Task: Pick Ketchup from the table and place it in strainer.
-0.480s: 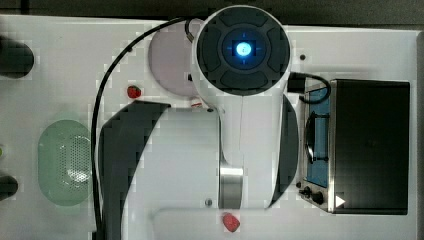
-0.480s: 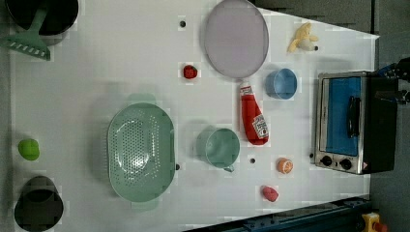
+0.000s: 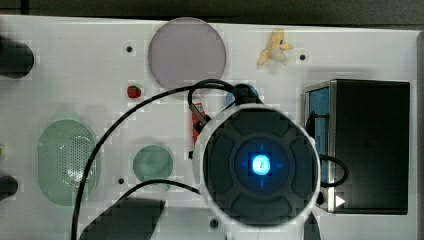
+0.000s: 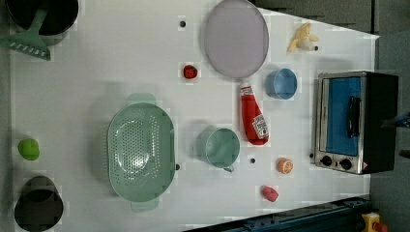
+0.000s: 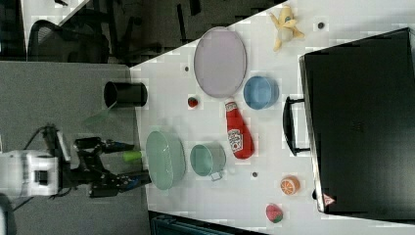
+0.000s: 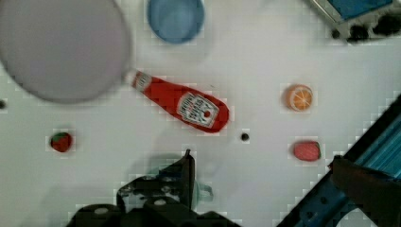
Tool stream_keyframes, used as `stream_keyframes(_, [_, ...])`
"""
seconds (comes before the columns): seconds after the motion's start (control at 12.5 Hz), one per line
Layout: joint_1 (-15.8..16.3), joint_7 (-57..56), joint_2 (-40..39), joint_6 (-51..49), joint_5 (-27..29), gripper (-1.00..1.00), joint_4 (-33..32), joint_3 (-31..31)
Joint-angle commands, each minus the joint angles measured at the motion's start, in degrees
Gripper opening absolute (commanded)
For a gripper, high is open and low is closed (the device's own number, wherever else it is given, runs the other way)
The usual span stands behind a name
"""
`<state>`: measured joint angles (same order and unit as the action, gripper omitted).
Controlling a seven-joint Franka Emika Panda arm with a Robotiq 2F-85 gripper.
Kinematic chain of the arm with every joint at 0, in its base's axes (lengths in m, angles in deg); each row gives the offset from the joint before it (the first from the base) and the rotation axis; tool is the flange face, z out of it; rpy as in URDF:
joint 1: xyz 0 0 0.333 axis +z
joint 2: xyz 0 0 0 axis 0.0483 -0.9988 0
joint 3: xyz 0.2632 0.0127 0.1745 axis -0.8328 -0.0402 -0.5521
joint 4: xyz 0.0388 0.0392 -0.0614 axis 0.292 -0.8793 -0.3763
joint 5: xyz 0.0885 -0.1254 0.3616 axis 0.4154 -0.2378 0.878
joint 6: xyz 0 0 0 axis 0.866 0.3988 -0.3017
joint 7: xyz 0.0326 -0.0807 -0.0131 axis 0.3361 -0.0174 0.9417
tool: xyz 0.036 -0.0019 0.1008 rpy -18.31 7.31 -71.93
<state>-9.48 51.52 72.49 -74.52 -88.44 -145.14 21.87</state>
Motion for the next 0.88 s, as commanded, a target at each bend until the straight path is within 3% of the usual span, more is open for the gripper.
stream_keyframes(0.08, [-0.50, -2.12, -5.72, 2.30, 1.10, 1.00, -1.39, -0.76])
stream_keyframes(0.32, [-0.29, -9.80, -9.07, 9.67, 1.10, 1.00, -4.06, -1.64])
stream_keyframes(0.88, [0.02, -52.76, -12.70, 28.10, 1.08, 1.00, -14.89, -3.57])
